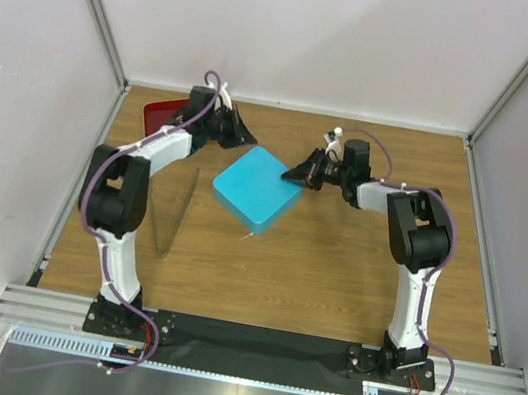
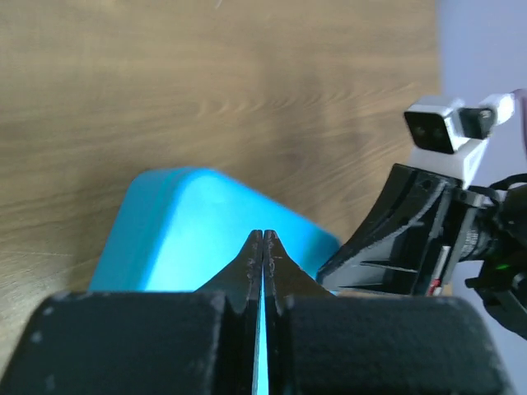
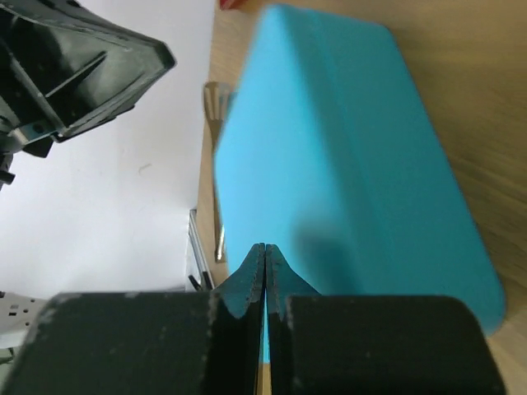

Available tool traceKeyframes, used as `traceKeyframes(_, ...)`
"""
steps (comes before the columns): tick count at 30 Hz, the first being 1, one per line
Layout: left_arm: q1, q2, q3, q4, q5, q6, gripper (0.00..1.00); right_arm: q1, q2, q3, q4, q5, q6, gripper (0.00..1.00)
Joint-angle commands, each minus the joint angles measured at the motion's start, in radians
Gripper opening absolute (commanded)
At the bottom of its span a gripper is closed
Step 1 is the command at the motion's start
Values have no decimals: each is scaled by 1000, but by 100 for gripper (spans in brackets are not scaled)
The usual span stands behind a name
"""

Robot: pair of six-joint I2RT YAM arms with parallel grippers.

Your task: Pack the chocolate

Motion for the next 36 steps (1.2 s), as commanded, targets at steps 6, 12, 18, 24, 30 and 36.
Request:
traceKeyframes(6,-34,177,15,35,20,8,0,-29,44,-60,64,-29,-13,0)
traceKeyframes(12,-42,181,13,11,-13,31,0,-27,-13,-44,-38,-5,-79,0)
traceKeyframes(18,-40,83,67,-75,-99,83,0,-27,-108,-63,-81,9,-87,0)
traceKeyframes(24,-43,150,81,-107,-124,111,0,-27,-220,-123,-110,24,-99,0)
traceKeyframes(30,-72,204,15,-117,-200,124,0,-32,-311,-135,-236,66,-182,0)
traceKeyframes(36,-74,-14,85,-196,-196,141,0,-33,-415,-110,-369,122,-235,0)
